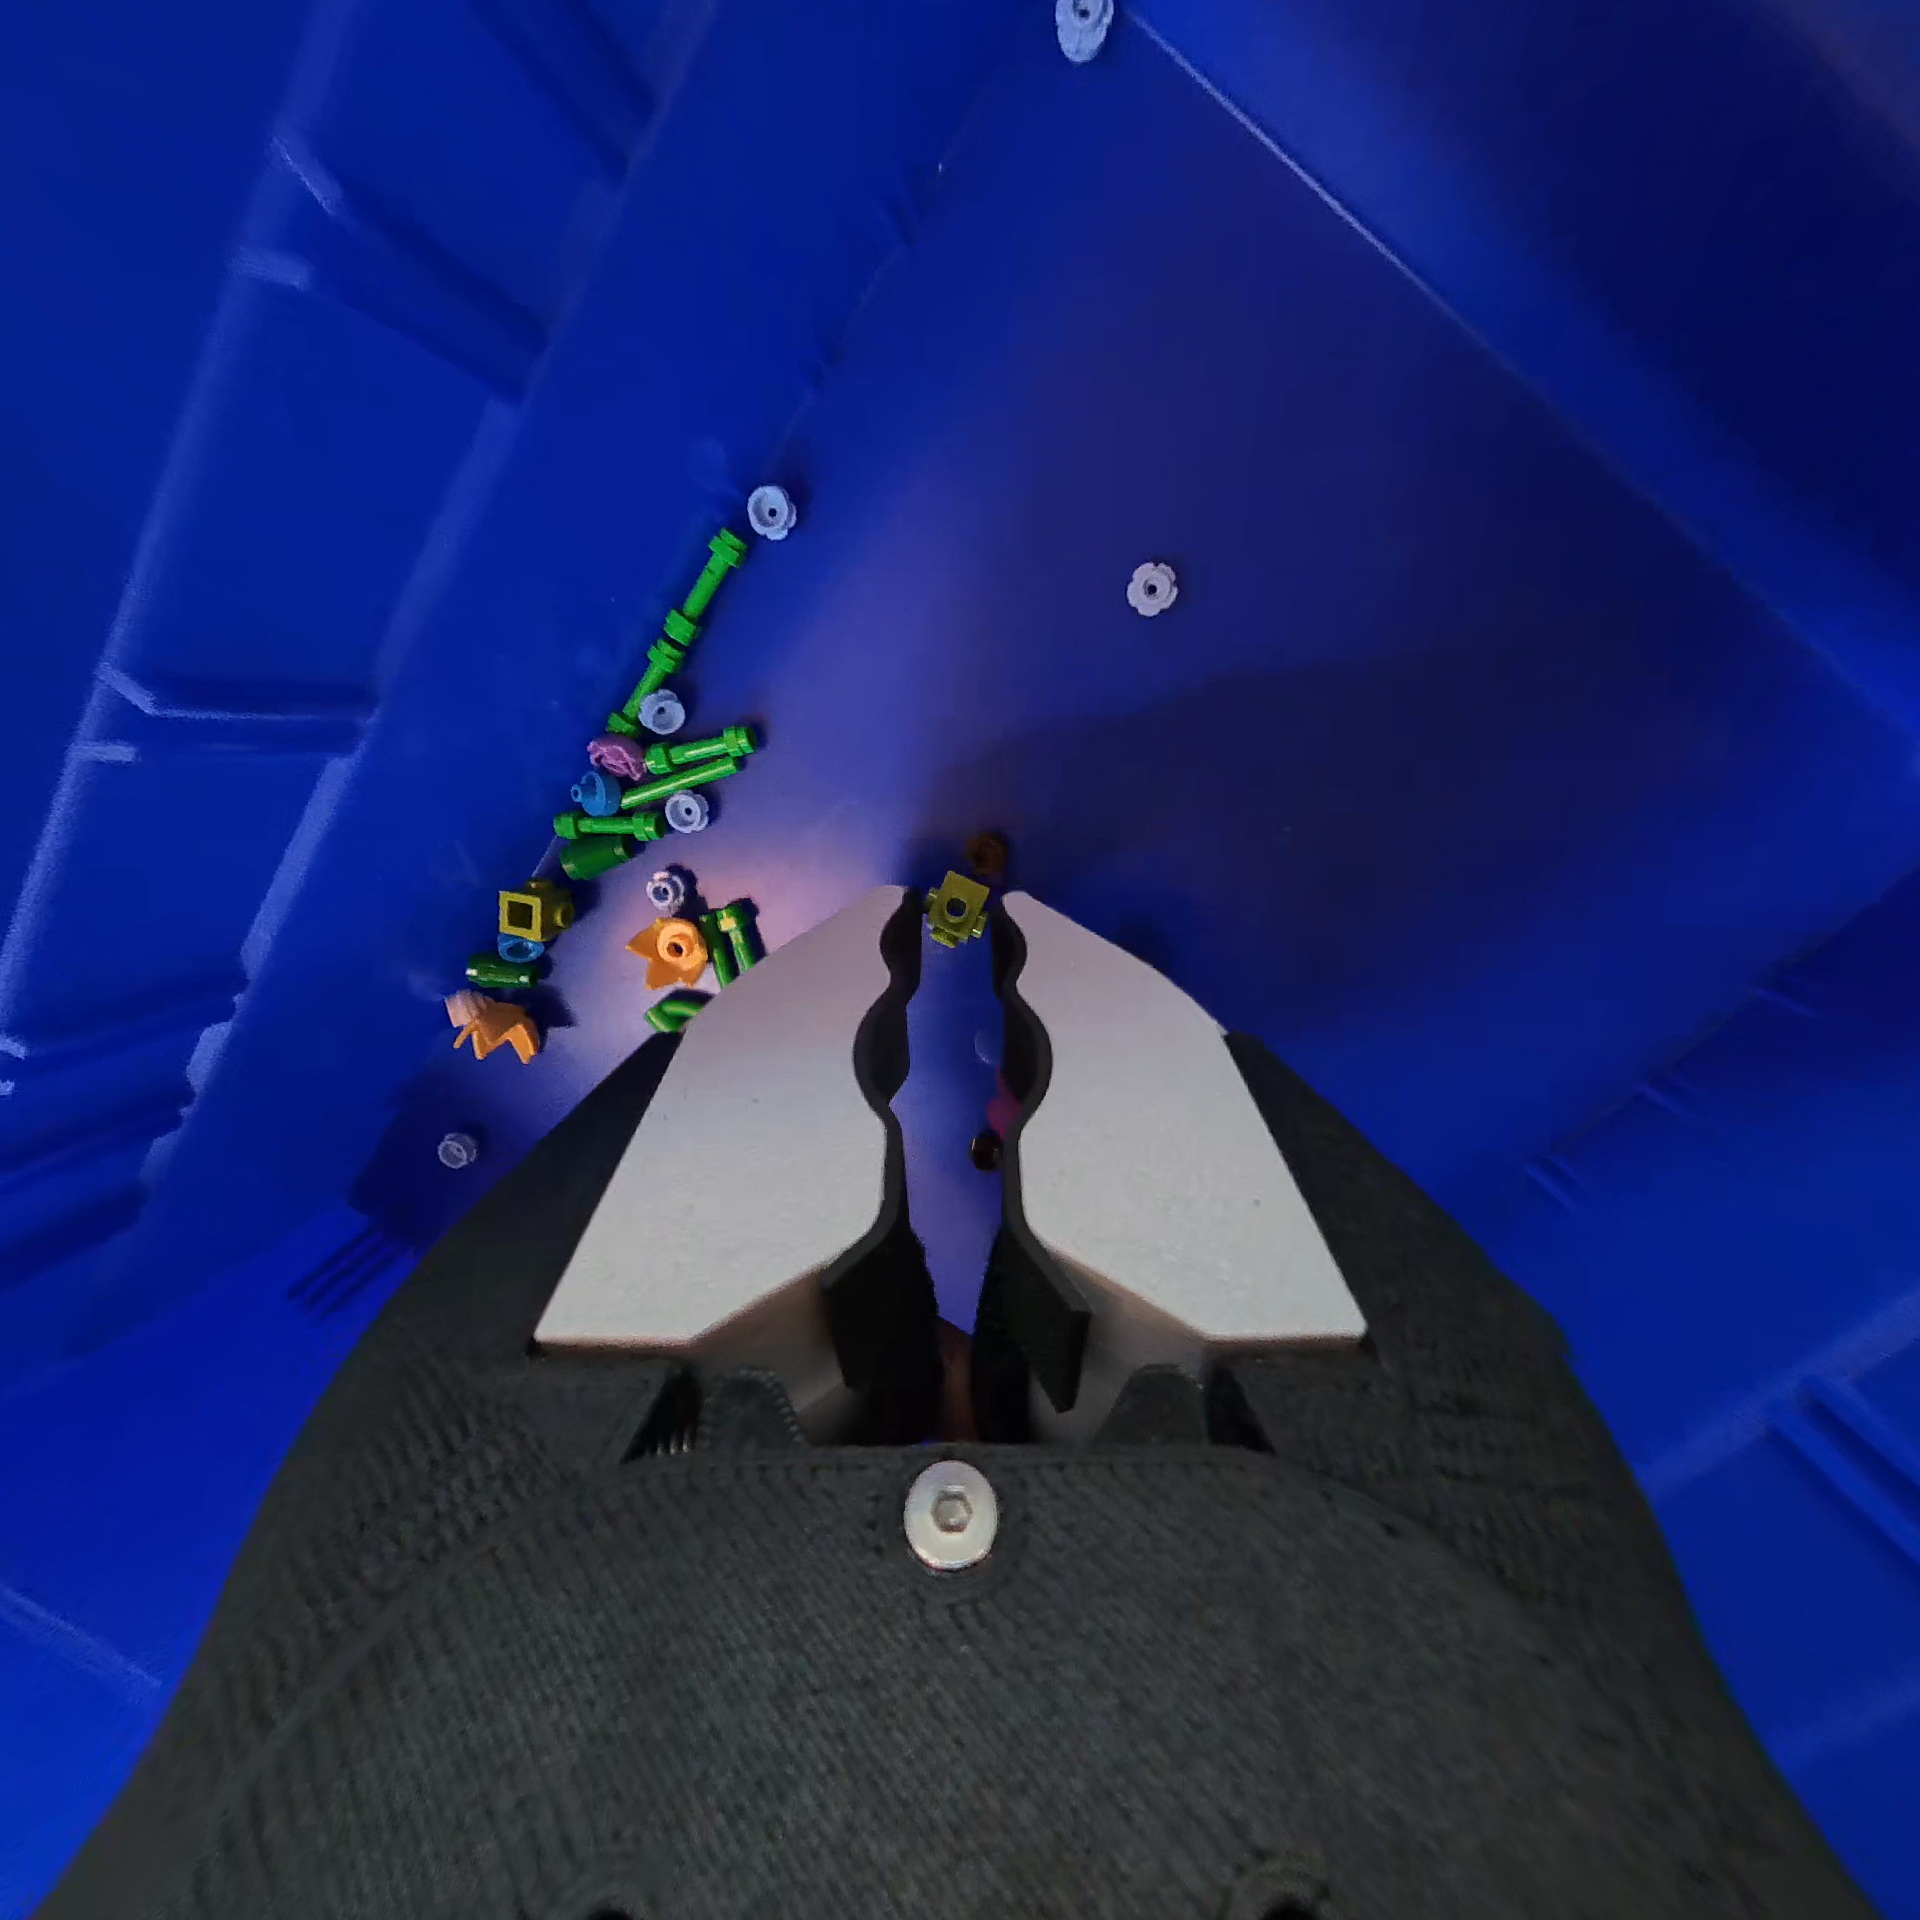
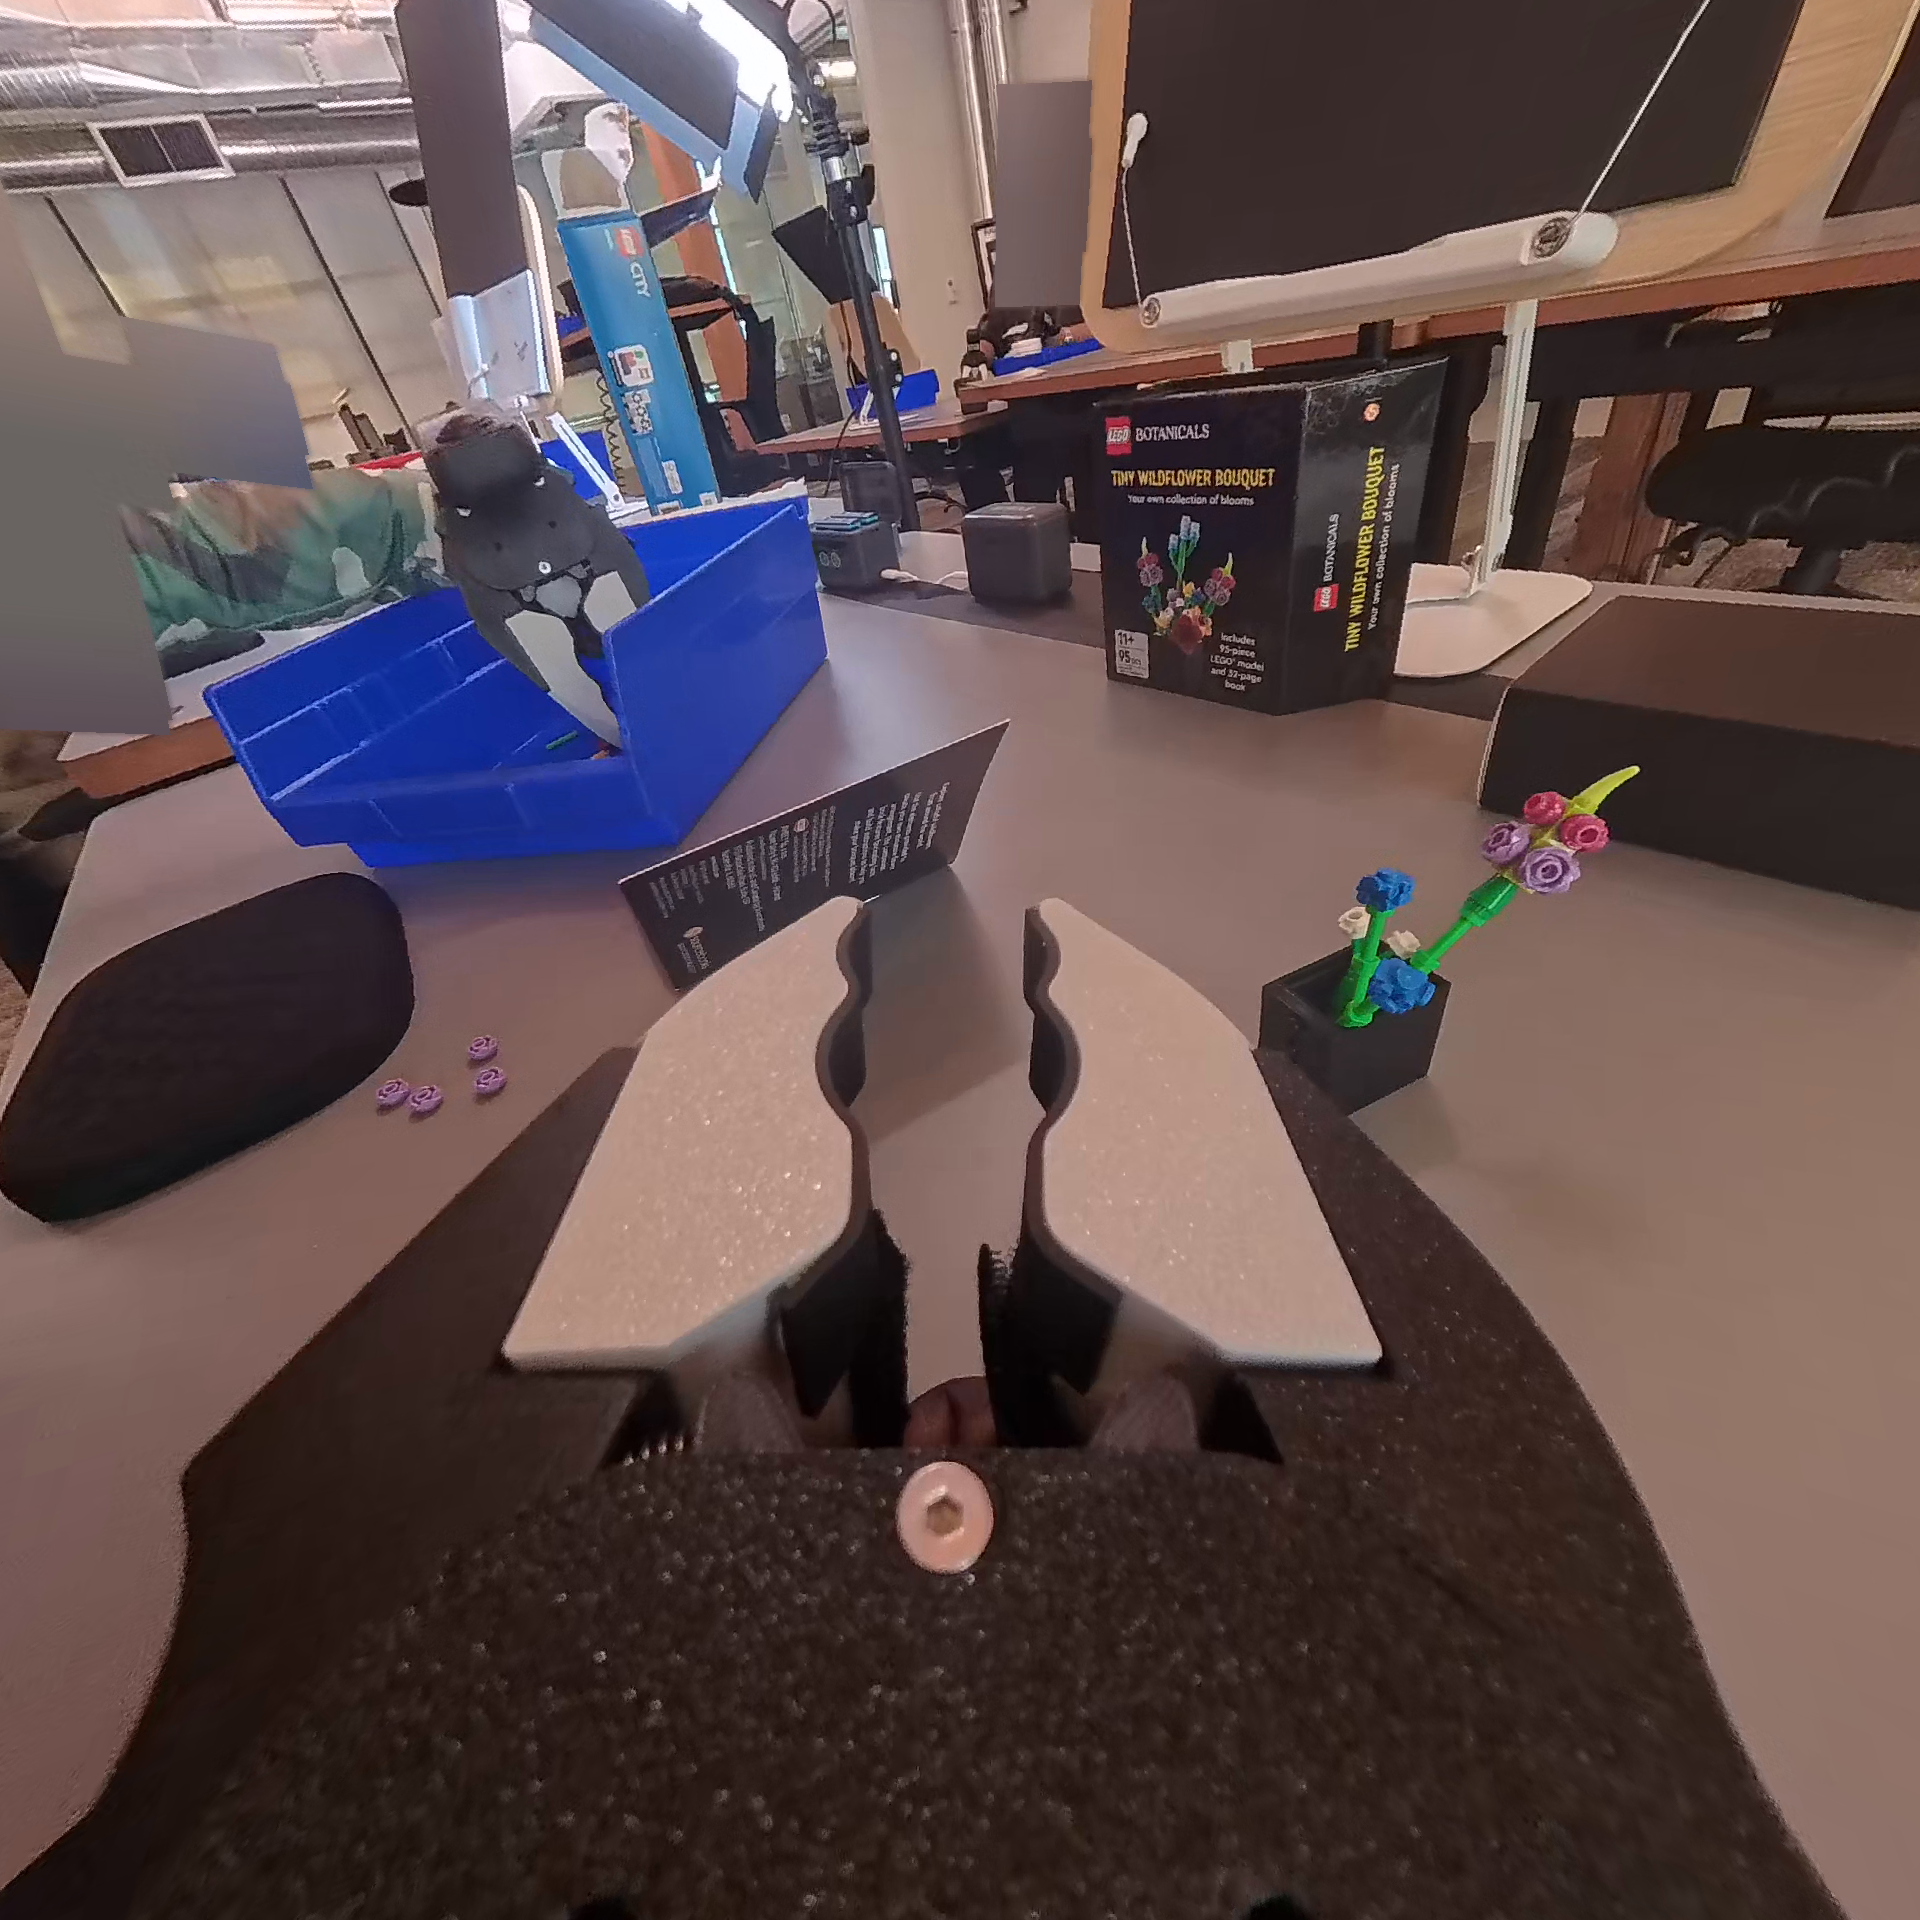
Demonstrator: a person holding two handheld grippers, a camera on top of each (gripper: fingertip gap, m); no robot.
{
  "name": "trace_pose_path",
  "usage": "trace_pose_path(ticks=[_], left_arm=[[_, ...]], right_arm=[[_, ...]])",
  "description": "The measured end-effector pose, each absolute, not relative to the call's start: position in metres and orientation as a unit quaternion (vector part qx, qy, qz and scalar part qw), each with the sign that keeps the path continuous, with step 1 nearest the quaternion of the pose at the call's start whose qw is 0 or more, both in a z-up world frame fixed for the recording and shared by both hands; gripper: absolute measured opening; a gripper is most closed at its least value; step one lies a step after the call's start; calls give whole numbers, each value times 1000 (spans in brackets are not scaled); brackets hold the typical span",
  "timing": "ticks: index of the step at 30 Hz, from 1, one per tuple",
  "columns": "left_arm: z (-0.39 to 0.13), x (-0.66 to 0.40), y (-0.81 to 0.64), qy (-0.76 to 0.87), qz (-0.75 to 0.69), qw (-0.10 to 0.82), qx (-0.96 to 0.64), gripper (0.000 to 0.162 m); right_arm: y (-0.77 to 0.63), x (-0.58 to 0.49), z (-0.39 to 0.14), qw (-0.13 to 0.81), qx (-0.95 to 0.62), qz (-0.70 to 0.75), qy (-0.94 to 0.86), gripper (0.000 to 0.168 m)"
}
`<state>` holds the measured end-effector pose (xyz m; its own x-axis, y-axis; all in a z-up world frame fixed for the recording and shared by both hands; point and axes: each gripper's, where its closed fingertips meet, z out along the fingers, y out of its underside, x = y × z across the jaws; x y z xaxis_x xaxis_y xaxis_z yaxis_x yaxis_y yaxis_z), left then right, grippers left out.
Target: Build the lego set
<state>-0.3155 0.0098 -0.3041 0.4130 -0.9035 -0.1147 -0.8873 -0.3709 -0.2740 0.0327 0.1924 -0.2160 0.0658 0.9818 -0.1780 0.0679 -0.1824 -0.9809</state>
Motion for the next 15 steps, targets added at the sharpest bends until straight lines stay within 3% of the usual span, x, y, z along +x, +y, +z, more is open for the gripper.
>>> trace_pose_path(ticks=[7, 15], left_arm=[[-267, -309, 15, 529, 75, 177, -826, 13], [-176, -176, 32, 522, 124, 456, -710, 12]], right_arm=[[189, 33, -213, 453, -567, 510, -462, 28], [172, 29, -208, 431, -549, 527, -484, 25]])
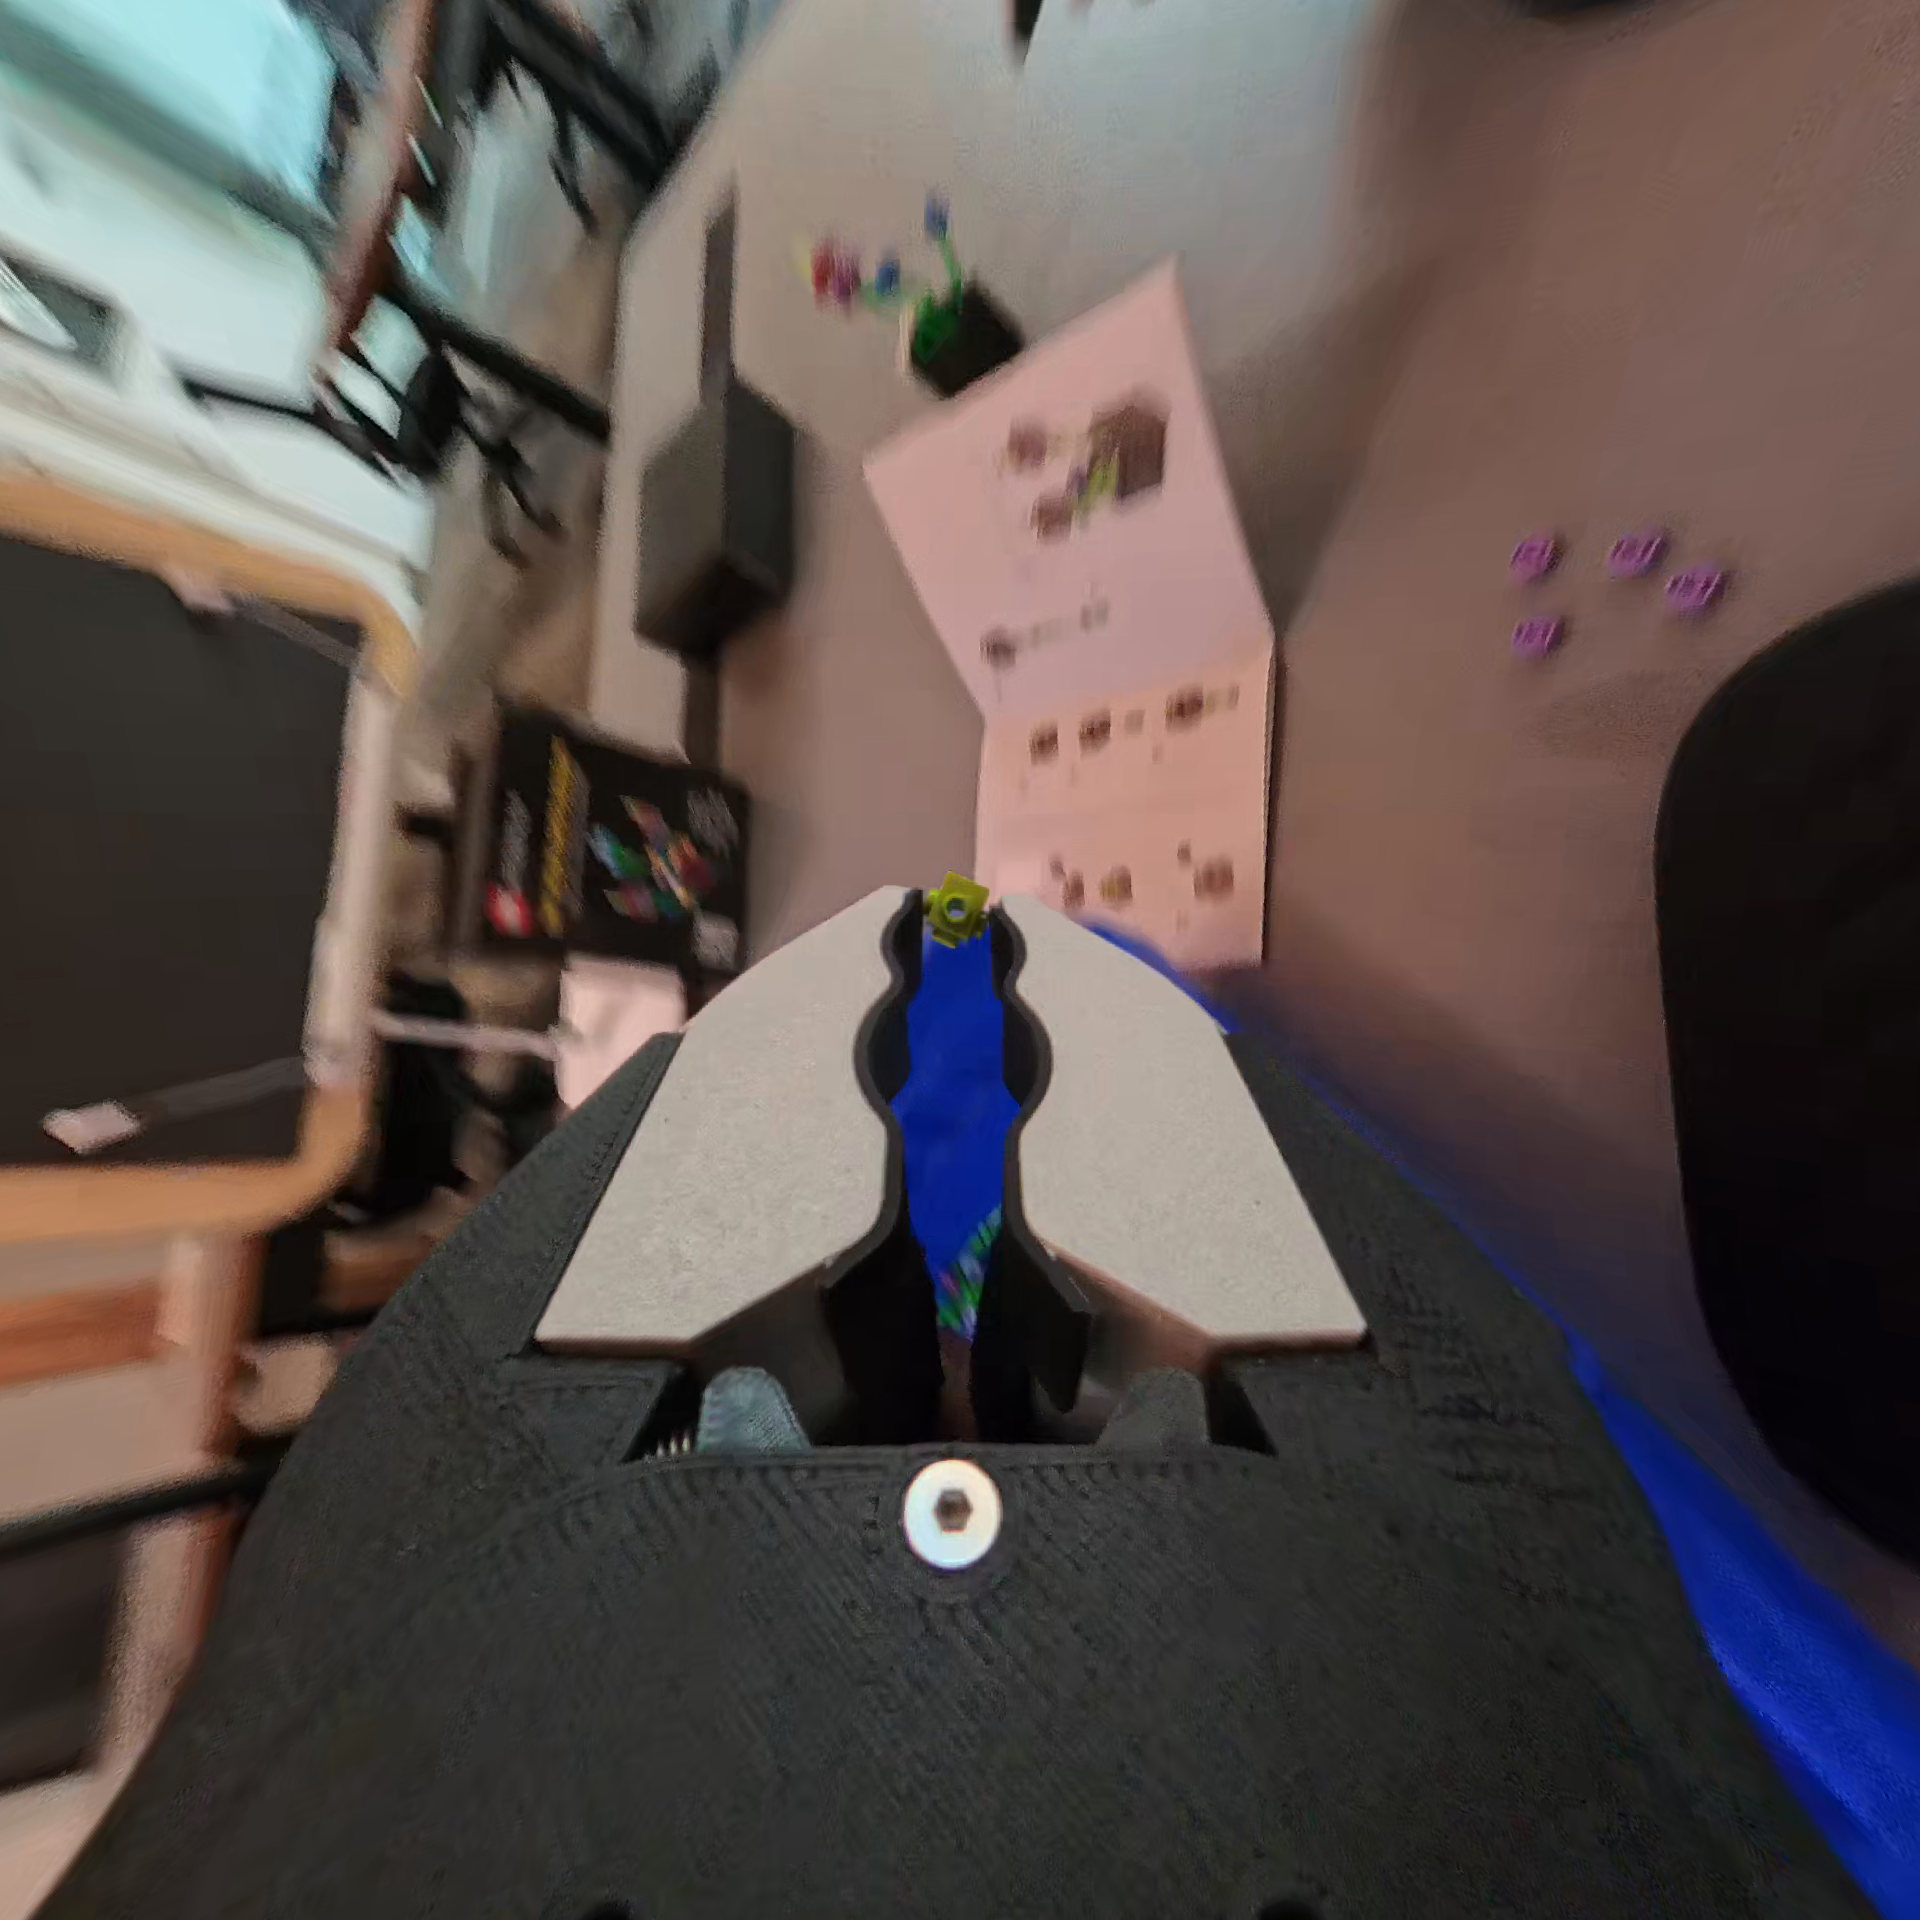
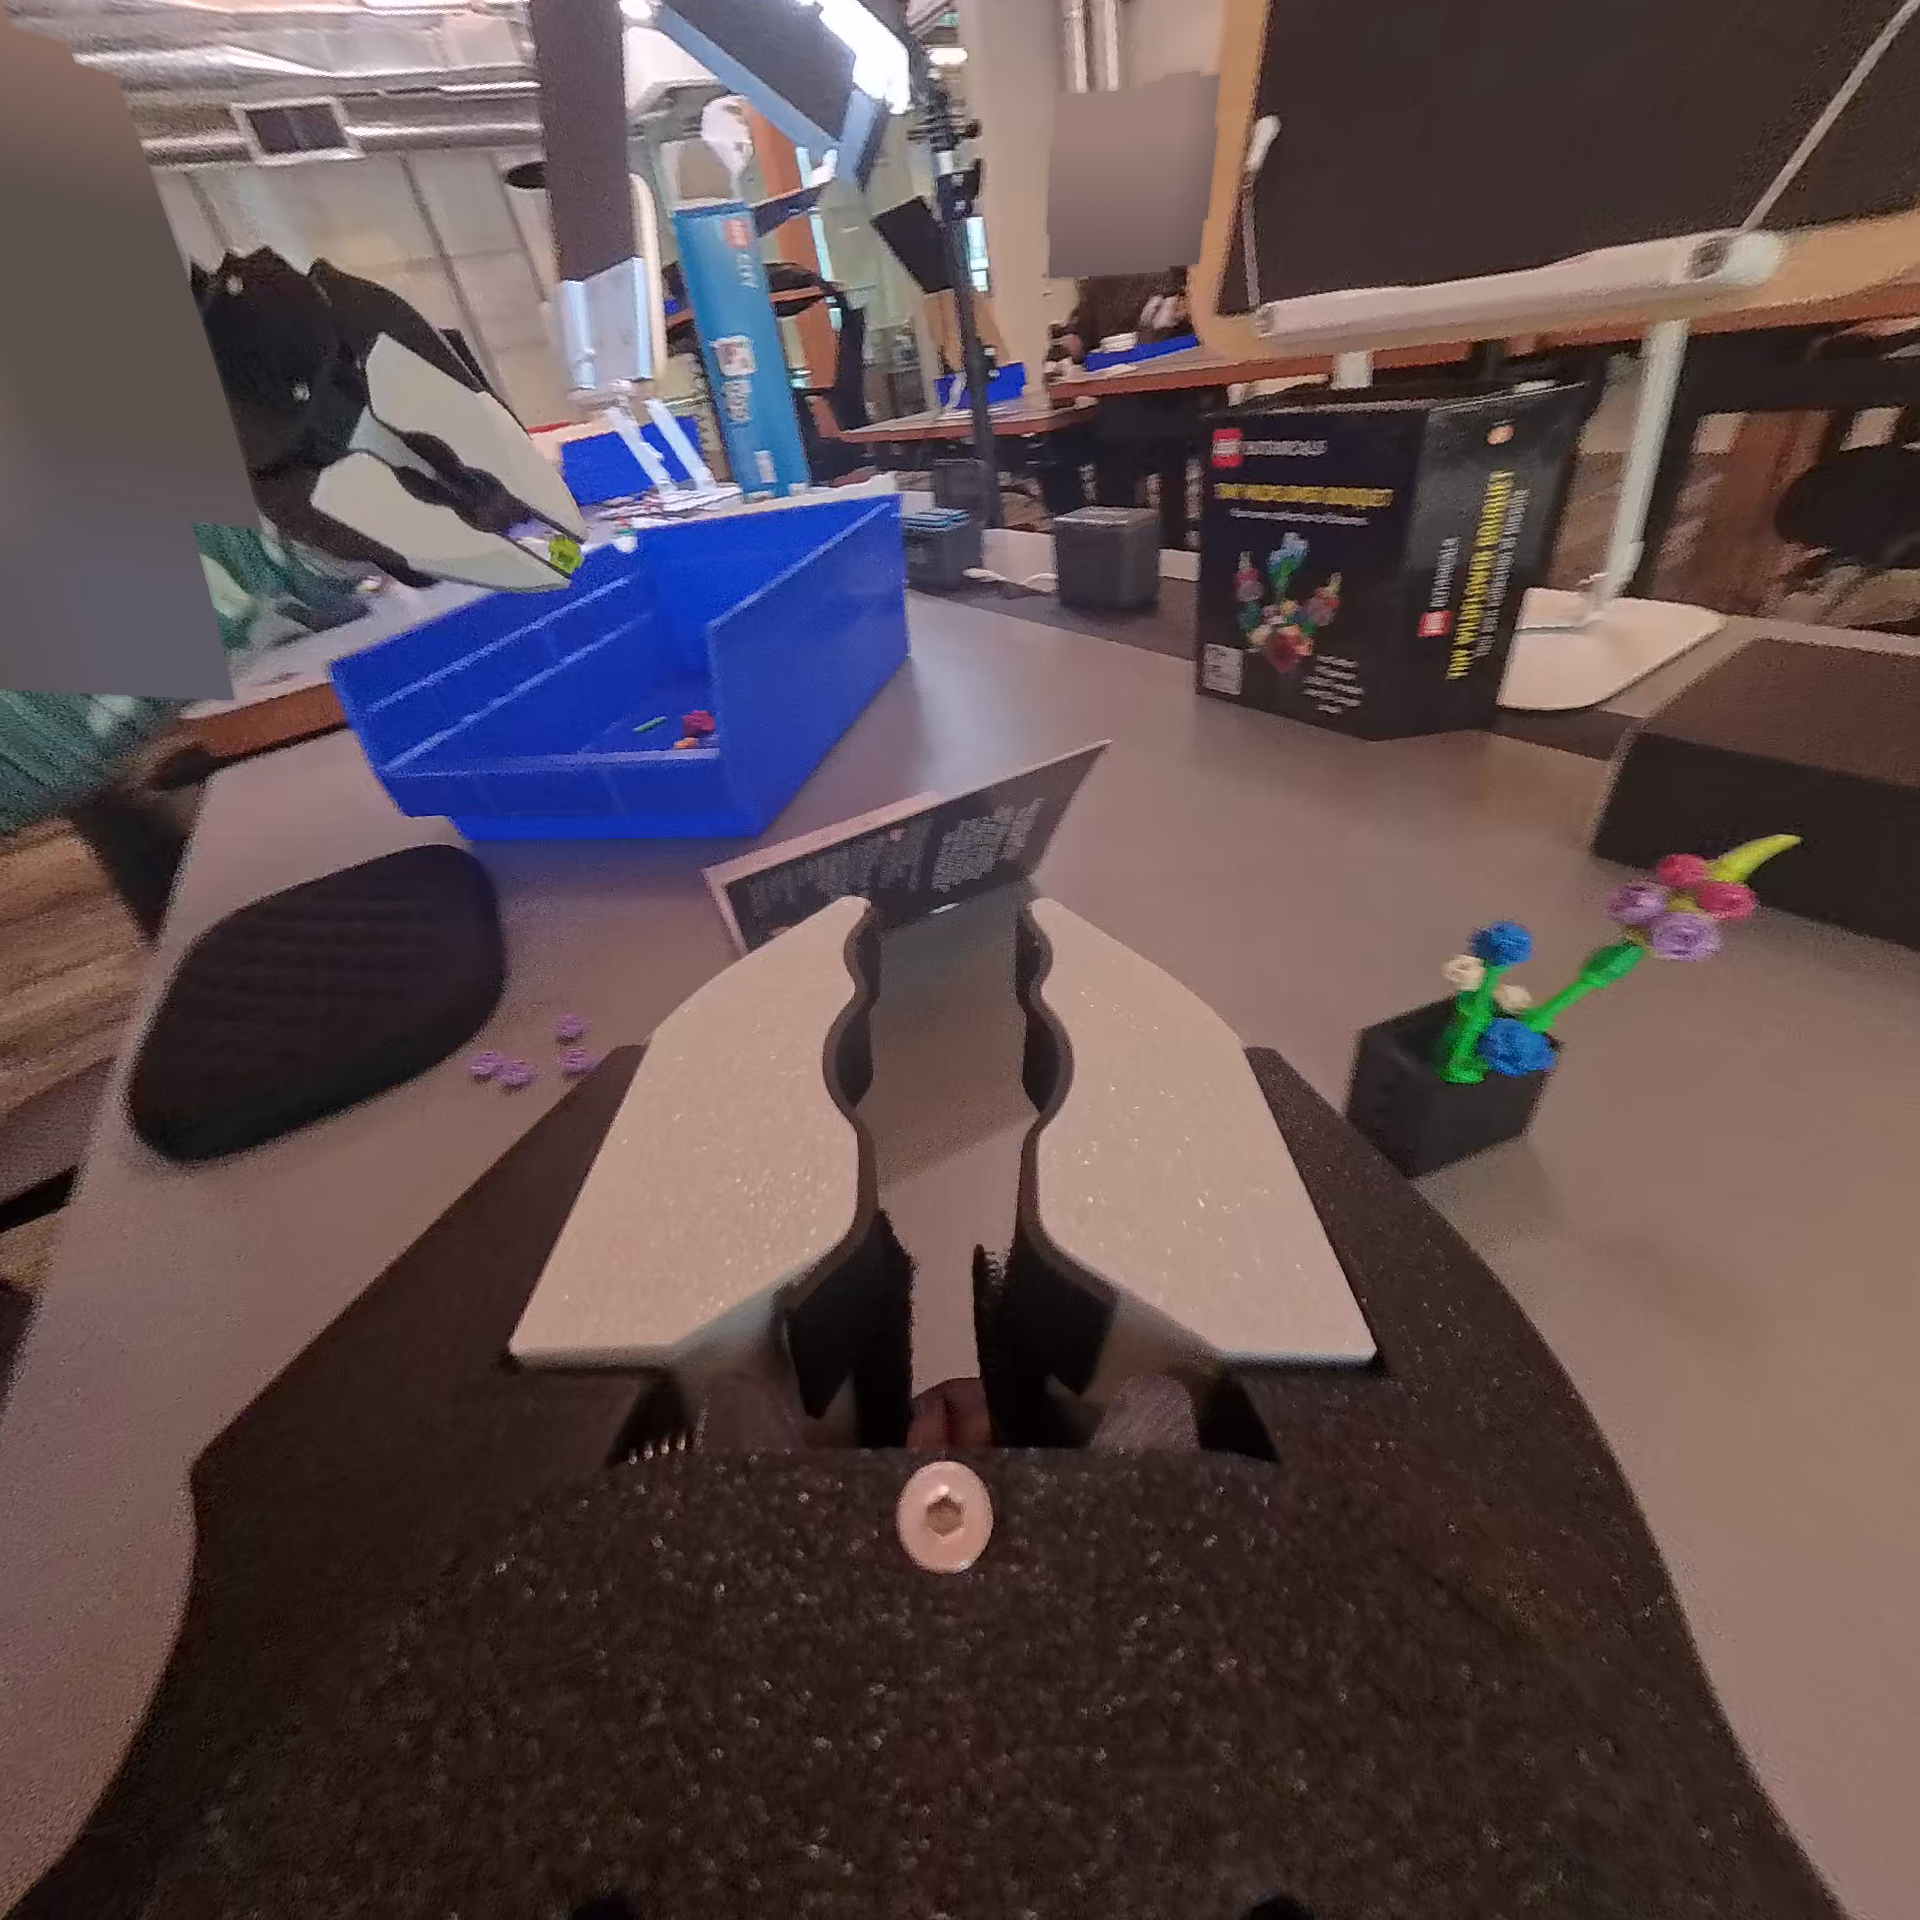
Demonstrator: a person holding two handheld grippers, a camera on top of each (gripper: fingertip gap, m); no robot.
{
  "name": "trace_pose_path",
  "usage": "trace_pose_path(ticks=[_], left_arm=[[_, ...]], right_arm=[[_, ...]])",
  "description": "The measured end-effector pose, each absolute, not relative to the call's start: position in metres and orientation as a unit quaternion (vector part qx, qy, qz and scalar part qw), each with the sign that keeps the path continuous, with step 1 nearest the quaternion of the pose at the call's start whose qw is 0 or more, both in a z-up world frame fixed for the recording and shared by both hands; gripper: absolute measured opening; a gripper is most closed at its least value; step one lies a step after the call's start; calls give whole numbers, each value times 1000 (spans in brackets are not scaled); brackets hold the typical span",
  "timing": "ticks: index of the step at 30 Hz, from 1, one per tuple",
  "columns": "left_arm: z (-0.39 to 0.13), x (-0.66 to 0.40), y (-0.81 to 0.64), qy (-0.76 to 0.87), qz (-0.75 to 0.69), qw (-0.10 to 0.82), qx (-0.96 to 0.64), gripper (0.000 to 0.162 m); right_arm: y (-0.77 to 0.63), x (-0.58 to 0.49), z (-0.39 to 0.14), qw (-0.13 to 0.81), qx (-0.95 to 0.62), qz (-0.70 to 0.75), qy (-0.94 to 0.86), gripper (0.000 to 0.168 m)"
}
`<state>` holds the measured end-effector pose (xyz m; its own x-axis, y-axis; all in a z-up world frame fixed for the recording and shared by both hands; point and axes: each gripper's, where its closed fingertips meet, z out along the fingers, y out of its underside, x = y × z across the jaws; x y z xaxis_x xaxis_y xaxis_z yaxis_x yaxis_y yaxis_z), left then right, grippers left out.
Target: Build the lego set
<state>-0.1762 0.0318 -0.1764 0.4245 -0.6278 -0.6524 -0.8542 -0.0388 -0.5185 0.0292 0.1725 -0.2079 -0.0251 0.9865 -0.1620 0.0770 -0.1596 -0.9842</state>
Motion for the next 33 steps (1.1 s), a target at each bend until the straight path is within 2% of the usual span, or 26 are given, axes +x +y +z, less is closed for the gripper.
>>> trace_pose_path(ticks=[3, 10, 17, 23, 33], left_arm=[[-167, -120, 25, 587, 170, 506, -609, 12], [-186, -64, 24, 646, 176, 490, -559, 12], [-187, -45, 29, 630, 147, 518, -559, 12], [-189, -39, 29, 617, 133, 535, -562, 12], [-195, -41, 30, 607, 128, 533, -576, 12]], right_arm=[[143, 19, -199, 364, -531, 579, -501, 23], [46, -20, -184, 197, -494, 645, -549, 26], [28, -47, -182, 217, -504, 647, -530, 23], [22, -52, -181, 202, -506, 671, -503, 12], [18, -51, -196, 165, -536, 662, -497, 20]])
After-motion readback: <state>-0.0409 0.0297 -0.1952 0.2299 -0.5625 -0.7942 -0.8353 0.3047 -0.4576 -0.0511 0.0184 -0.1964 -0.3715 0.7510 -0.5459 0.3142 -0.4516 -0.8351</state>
